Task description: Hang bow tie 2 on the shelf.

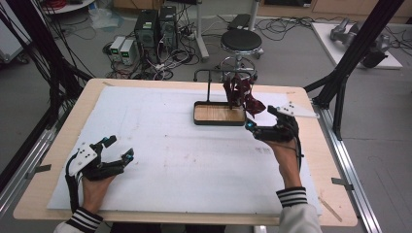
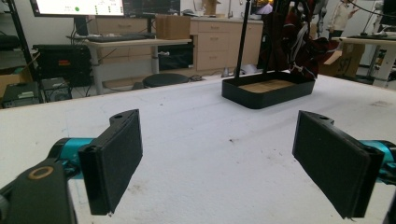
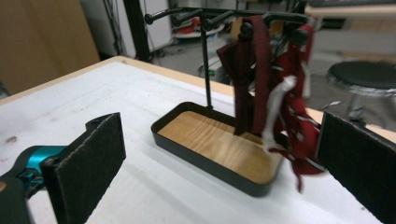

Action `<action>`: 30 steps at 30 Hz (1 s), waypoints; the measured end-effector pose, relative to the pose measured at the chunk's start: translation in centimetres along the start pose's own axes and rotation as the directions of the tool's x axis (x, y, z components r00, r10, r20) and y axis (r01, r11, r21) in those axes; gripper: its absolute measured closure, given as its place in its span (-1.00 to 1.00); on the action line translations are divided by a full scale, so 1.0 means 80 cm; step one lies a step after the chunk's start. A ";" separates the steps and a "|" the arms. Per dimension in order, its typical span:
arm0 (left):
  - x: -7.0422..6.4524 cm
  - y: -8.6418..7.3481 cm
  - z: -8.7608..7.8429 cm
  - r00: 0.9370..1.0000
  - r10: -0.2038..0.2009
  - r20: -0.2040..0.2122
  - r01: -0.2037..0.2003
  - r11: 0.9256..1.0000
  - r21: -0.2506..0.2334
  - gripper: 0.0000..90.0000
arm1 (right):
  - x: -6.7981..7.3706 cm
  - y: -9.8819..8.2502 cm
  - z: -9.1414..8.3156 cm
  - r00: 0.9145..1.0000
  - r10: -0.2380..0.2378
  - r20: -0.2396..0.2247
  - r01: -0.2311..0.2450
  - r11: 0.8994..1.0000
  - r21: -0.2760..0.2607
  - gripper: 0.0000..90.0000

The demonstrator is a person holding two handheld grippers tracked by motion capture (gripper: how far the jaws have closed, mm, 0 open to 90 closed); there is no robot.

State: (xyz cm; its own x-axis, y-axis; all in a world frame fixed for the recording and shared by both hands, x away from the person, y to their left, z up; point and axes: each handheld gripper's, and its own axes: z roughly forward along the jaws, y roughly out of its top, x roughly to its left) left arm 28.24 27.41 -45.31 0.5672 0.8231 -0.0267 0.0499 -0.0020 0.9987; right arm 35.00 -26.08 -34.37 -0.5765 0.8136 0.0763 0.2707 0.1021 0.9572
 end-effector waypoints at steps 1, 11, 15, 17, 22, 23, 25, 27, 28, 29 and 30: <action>0.000 0.000 0.000 1.000 0.001 0.000 -0.001 1.000 0.000 -0.64 | 0.002 -0.006 -0.008 1.000 -0.009 0.007 0.010 1.000 -0.015 -0.99; -0.002 0.000 -0.001 1.000 0.013 -0.002 -0.013 1.000 -0.010 -0.64 | 0.019 -0.066 -0.051 0.998 -0.042 0.037 0.045 0.995 -0.084 -0.99; -0.001 0.000 -0.001 1.000 0.012 -0.002 -0.012 1.000 -0.010 -0.64 | 0.023 -0.089 -0.058 0.997 -0.056 0.058 0.061 0.994 -0.090 -0.99; -0.001 0.000 -0.001 1.000 0.012 -0.002 -0.012 1.000 -0.010 -0.64 | 0.025 -0.103 -0.061 0.995 -0.065 0.076 0.072 0.993 -0.096 -0.99; -0.001 0.000 -0.001 1.000 0.013 -0.001 -0.013 1.000 -0.010 -0.64 | 0.031 -0.133 -0.069 0.981 -0.062 0.184 0.097 0.977 -0.188 -0.99; -0.001 0.000 -0.001 1.000 0.013 -0.001 -0.013 1.000 -0.010 -0.64 | 0.033 -0.139 -0.070 0.978 -0.058 0.201 0.099 0.974 -0.203 -0.99; -0.001 0.000 -0.001 1.000 0.011 -0.001 -0.011 1.000 -0.010 -0.64 | 0.034 -0.148 -0.070 0.974 -0.064 0.215 0.113 0.968 -0.225 -0.99; -0.001 0.000 -0.001 1.000 0.006 -0.002 -0.006 1.000 -0.011 -0.64 | 0.033 -0.155 -0.070 0.976 -0.058 0.211 0.109 0.965 -0.238 -0.99; -0.001 0.000 -0.001 1.000 0.007 -0.002 -0.007 1.000 -0.010 -0.64 | 0.033 -0.158 -0.069 0.978 -0.051 0.204 0.100 0.966 -0.239 -0.99; -0.001 0.000 -0.001 1.000 0.007 -0.002 -0.007 1.000 -0.011 -0.64 | 0.032 -0.161 -0.068 0.978 -0.048 0.204 0.096 0.968 -0.234 -0.99; -0.001 0.000 -0.001 1.000 0.010 0.000 -0.010 1.000 -0.008 -0.64 | 0.031 -0.163 -0.067 0.977 -0.050 0.207 0.098 0.968 -0.230 -0.99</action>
State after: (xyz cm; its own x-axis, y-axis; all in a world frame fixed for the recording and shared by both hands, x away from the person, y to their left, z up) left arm 28.13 27.40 -45.34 0.5673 0.8233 -0.0171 0.0378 -0.0053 0.9993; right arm 25.94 -28.45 -45.21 -0.4171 0.9083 -0.0311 0.0284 0.0473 0.9985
